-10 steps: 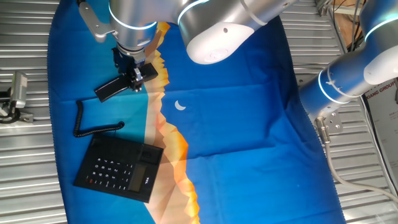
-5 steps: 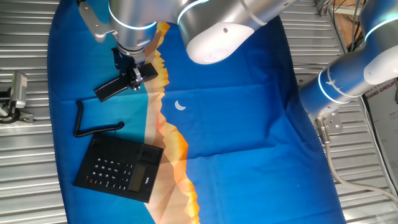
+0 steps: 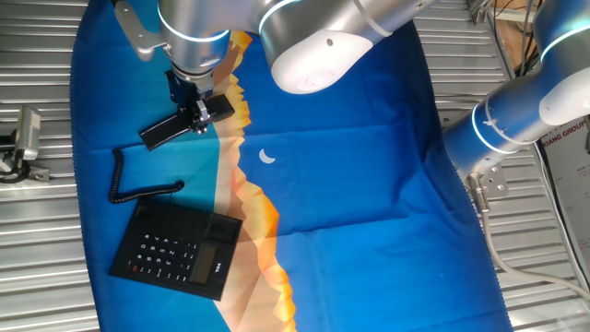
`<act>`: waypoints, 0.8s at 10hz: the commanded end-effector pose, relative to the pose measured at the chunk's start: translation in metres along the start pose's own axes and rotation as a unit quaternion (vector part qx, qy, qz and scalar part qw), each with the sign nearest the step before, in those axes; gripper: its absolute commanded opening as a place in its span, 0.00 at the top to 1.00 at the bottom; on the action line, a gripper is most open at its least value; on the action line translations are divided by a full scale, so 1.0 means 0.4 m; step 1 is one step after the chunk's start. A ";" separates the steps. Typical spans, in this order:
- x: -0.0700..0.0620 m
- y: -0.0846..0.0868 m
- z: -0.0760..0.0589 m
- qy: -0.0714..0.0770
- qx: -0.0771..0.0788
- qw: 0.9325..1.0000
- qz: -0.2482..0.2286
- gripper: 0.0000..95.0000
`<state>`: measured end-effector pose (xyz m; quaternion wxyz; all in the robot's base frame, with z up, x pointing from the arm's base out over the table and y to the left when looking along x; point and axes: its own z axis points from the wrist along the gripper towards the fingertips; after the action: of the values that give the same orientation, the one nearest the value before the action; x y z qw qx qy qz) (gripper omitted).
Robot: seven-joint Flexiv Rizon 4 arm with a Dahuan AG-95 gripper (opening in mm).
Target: Place the handset of the telephone on the corresponding phone cradle
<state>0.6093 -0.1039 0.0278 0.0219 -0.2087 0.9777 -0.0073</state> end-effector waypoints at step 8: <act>0.002 0.006 -0.026 0.004 -0.002 1.000 0.005 1.00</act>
<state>0.6069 -0.1015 0.0399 0.0171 -0.2028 0.9791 -0.0062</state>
